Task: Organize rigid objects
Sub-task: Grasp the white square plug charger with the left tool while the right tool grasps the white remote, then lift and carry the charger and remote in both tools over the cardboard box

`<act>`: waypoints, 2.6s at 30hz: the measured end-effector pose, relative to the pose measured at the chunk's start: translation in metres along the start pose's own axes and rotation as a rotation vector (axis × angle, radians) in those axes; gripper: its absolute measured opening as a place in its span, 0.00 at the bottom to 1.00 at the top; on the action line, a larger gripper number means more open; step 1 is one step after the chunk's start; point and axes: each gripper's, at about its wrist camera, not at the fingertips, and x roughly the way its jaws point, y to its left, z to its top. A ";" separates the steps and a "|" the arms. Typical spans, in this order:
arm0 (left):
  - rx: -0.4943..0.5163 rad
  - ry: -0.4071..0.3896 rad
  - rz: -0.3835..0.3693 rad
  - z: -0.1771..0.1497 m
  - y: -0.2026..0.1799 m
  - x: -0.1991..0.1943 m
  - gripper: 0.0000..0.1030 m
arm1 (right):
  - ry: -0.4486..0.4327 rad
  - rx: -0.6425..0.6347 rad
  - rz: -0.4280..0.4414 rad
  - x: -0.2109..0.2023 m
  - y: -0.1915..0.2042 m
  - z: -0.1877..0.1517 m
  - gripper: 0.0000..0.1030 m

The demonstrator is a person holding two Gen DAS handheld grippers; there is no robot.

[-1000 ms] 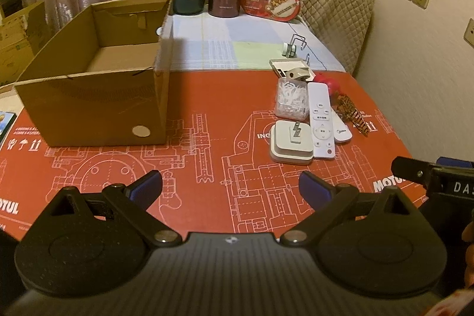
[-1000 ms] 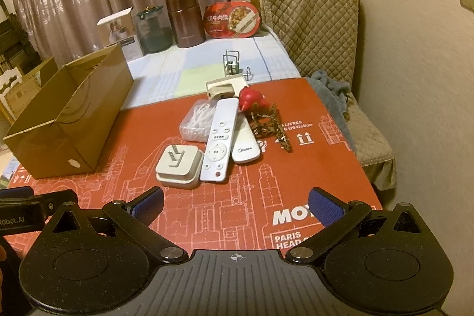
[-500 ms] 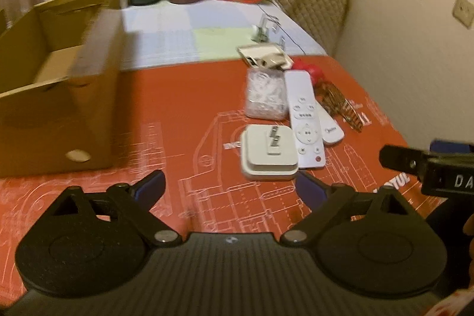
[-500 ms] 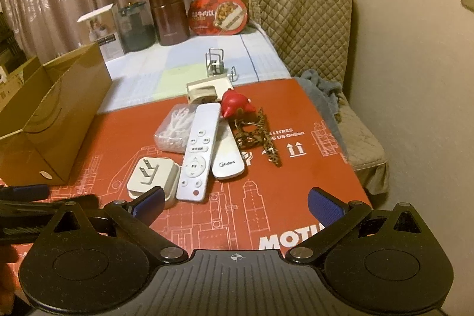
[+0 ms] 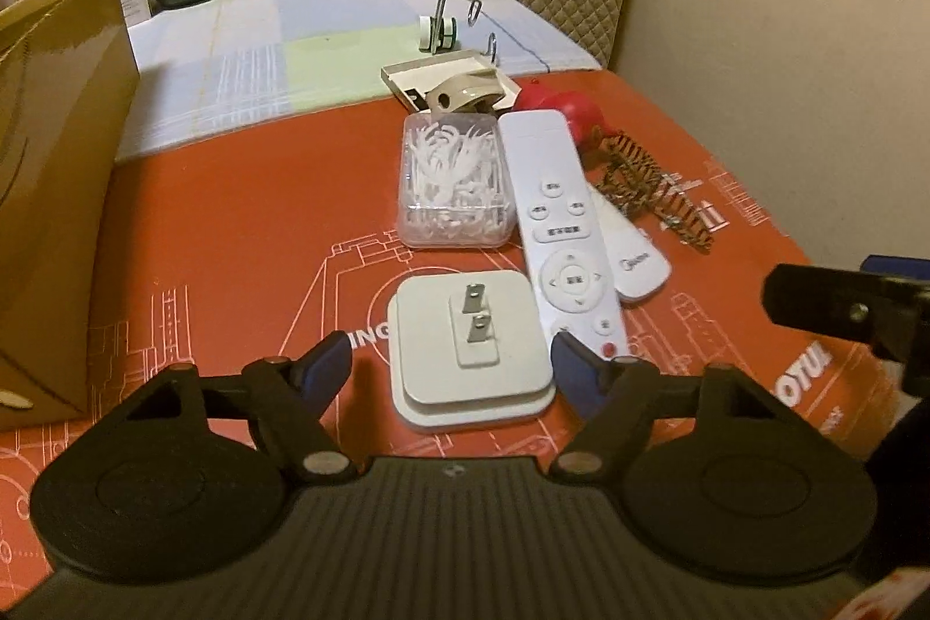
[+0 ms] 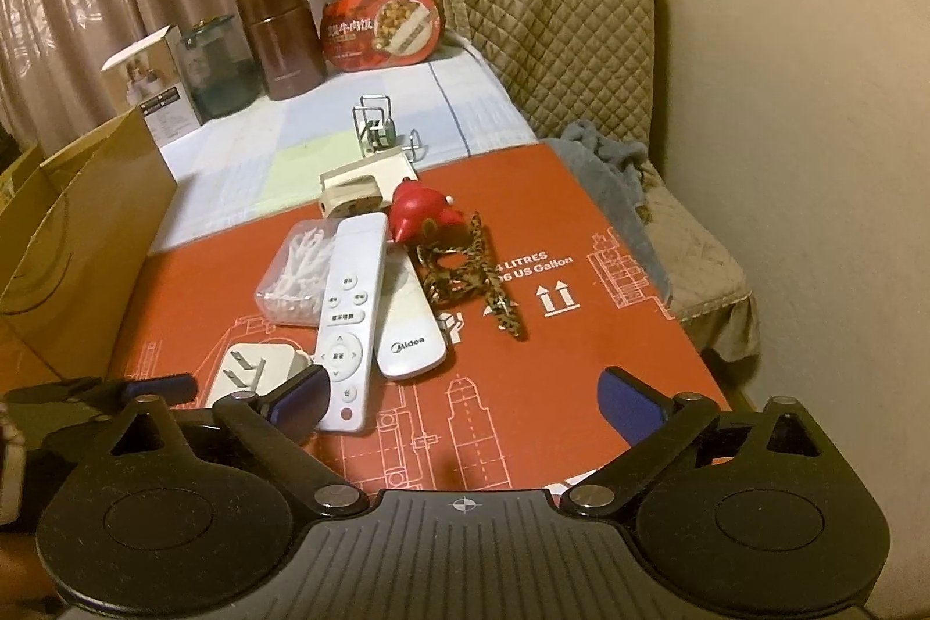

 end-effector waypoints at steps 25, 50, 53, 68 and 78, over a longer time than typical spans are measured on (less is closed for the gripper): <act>0.033 -0.061 0.138 -0.028 0.060 -0.022 0.68 | -0.019 -0.129 0.110 0.076 0.063 0.006 0.66; -0.017 -0.092 0.099 -0.035 0.070 -0.021 0.68 | 0.039 -0.188 0.065 0.118 0.090 0.002 0.39; -0.012 -0.096 0.100 -0.035 0.069 -0.022 0.68 | 0.040 -0.191 0.059 0.121 0.091 0.002 0.39; -0.026 -0.100 0.084 -0.035 0.070 -0.024 0.68 | 0.099 -0.152 0.128 0.097 0.076 -0.010 0.09; -0.035 -0.094 0.082 -0.035 0.071 -0.019 0.68 | 0.051 -0.168 0.105 0.110 0.079 -0.005 0.10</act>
